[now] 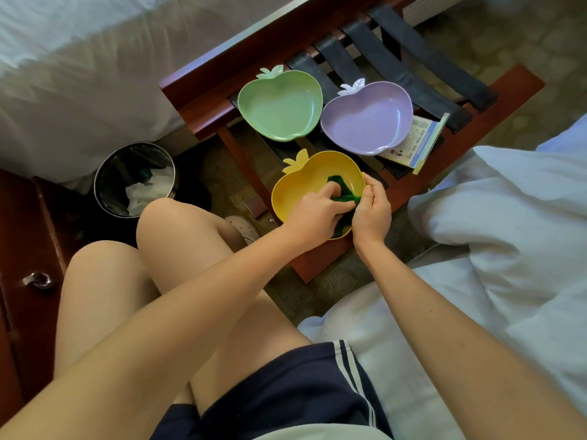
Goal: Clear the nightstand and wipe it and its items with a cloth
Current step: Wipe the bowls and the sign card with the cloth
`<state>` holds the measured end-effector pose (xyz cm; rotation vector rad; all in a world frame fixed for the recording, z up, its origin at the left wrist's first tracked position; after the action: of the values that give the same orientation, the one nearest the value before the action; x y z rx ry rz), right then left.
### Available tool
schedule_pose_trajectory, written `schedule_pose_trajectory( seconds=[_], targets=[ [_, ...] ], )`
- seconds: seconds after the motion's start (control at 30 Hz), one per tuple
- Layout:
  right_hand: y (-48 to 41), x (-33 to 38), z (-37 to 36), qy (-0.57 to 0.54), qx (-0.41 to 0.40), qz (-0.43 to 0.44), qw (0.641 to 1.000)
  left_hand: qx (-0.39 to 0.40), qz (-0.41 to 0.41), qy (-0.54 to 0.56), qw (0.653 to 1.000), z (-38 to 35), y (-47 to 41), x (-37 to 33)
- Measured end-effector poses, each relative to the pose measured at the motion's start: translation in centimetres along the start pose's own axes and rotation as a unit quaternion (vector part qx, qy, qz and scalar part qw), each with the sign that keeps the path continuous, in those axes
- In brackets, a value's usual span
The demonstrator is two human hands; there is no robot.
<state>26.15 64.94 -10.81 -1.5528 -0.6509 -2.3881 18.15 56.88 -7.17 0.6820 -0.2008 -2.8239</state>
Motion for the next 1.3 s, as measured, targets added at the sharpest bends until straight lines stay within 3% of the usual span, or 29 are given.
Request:
schedule_pose_trajectory(
  seconds=[0.13, 0.27, 0.57, 0.87, 1.0, 1.3],
  targets=[
    [0.0, 0.1, 0.1, 0.003, -0.008, 0.004, 1.000, 0.035, -0.013, -0.037, 0.999, 0.9, 1.2, 1.1],
    [0.2, 0.1, 0.0, 0.007, -0.016, 0.001, 1.000, 0.051, 0.085, -0.122, 0.988, 2.1, 1.4, 3.3],
    [0.4, 0.3, 0.0, 0.010, -0.029, -0.013, 0.999, 0.059, 0.259, -0.186, 0.946, 2.7, 0.7, 2.5],
    [0.3, 0.1, -0.1, 0.020, -0.034, -0.010, 0.999, 0.119, 0.321, -0.102, 0.934, 3.9, 0.3, 3.0],
    [0.3, 0.1, 0.0, 0.024, -0.037, -0.010, 0.999, 0.132, 0.267, -0.115, 0.948, 3.8, 0.7, 2.0],
    [0.5, 0.4, 0.0, 0.028, -0.027, -0.007, 0.999, 0.051, 0.047, -0.055, 0.996, 1.5, 1.1, 0.9]
  ],
)
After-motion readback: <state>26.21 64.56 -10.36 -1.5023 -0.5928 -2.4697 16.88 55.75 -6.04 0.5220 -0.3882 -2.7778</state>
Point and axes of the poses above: each hand's wrist, its own y-axis away from the middle knuckle, its own z-axis out of the back of the hand, x = y × z, the point moved 6 cm from there along -y, towards the middle knuckle, and after that the axes turned 6 degrees about x, right-handed, at the moved point
